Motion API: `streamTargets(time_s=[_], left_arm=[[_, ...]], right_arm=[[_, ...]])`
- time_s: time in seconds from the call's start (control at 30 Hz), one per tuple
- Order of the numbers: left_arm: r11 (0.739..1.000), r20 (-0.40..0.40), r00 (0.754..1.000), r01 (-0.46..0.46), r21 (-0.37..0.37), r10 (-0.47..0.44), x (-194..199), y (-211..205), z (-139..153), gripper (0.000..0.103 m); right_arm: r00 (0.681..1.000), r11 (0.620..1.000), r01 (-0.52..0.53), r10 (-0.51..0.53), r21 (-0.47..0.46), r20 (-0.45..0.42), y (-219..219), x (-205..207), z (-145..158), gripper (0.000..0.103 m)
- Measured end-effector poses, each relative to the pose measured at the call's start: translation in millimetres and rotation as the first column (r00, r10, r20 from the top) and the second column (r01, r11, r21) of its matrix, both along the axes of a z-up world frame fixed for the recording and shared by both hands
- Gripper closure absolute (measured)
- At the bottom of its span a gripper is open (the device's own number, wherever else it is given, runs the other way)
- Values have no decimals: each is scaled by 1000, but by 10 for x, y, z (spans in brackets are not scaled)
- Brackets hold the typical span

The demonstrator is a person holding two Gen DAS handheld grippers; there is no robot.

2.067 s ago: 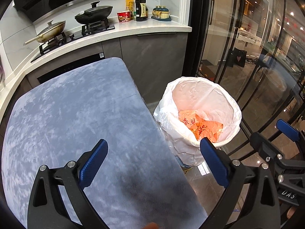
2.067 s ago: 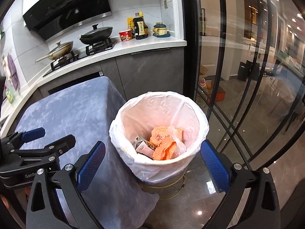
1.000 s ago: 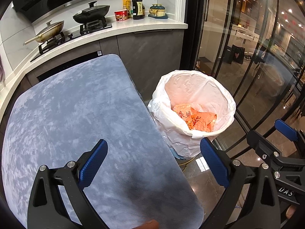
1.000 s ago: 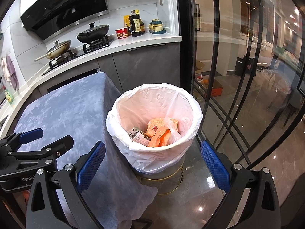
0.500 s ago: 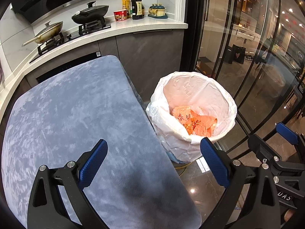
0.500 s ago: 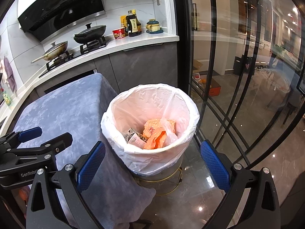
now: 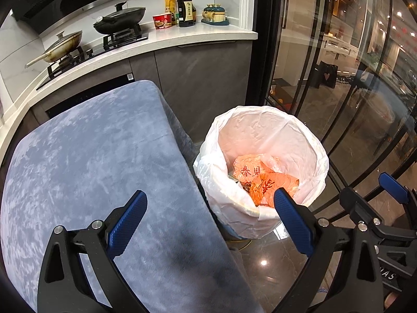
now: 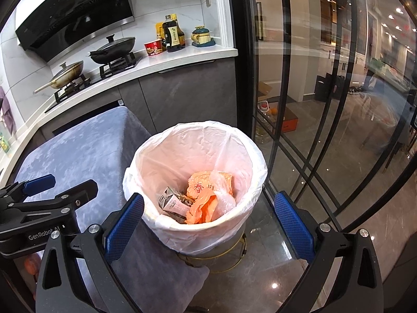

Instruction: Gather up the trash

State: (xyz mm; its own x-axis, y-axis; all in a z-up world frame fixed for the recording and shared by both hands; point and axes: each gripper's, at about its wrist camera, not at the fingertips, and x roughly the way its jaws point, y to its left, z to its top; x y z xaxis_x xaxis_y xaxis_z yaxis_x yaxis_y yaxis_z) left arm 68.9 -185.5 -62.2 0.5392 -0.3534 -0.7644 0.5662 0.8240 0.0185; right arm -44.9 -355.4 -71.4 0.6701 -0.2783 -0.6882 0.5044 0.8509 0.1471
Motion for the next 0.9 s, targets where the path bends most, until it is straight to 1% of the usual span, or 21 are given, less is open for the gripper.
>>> streamTargets(time_s=[0.7,0.9], left_arm=[[1000,-1,1000,11,11,-11,-46,-96,-15,10],[1000,10,1000,6,10,-6,-78,-96,-12,10]], right_arm=[[1000,1000,13,-13,1,4,-90,-31,-18,6],[1000,1000,13,-13,2,5,-90,-34,-21,6]])
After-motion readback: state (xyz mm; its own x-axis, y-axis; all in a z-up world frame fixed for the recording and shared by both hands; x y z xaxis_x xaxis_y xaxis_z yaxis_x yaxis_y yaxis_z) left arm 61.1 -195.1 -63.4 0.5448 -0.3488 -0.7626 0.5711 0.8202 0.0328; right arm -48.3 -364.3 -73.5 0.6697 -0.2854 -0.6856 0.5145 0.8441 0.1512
